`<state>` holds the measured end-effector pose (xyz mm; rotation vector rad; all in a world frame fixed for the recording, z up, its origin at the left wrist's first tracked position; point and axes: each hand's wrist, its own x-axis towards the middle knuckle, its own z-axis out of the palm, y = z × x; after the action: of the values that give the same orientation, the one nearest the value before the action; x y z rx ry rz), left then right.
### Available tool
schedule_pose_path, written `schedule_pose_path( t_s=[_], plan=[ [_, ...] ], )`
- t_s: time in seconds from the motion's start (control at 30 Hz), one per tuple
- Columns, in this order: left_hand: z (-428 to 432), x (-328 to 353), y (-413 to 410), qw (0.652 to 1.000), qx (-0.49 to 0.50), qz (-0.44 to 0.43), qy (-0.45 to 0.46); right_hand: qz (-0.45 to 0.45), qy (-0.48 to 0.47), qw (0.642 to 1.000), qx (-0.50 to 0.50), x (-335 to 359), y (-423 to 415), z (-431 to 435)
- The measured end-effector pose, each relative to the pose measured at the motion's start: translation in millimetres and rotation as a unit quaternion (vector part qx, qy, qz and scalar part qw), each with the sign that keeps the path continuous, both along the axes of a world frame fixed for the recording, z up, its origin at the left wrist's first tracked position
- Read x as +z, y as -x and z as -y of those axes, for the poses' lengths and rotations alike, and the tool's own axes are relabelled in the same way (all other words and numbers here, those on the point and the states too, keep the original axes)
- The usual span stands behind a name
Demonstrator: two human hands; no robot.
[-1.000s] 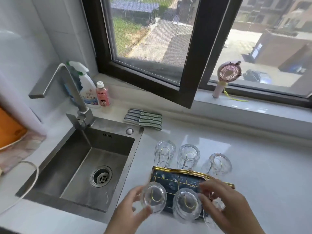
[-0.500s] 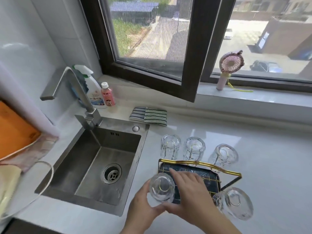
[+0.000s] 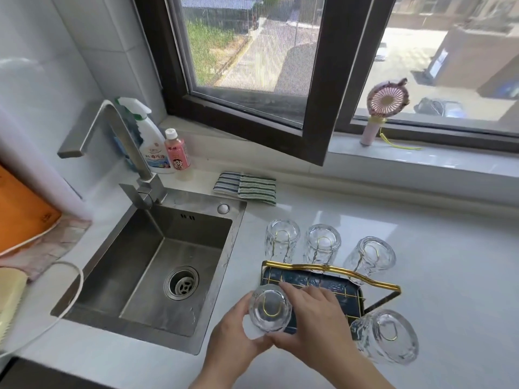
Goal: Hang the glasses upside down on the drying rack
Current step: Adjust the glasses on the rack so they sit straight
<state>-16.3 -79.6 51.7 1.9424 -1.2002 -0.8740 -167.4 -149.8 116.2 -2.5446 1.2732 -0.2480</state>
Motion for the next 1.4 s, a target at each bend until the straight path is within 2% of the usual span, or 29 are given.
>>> schedule_pose_path(
  t_s=[0.1,0.3,0.93,1.4],
  plan=[
    [1.0,-1.4,-1.3,1.000,-0.007,0.000,-0.001,-0.004,0.035,0.999,-0.008,0.1,-0.3,-1.0],
    [2.4,0.9,-3.9,1.000,-0.020,0.005,-0.007,-0.024,0.042,0.999,-0.019,2.6,-1.2,-2.3],
    [4.3,15.7,-4.3,0.999,-0.033,0.004,-0.027,-0.038,0.010,0.999,-0.028,3.5,-1.9,-2.6],
    [-1.7,15.9,5.6,0.999,-0.034,-0.026,-0.023,-0.004,-0.013,1.000,-0.007,-0.1,1.7,-3.2]
  ],
)
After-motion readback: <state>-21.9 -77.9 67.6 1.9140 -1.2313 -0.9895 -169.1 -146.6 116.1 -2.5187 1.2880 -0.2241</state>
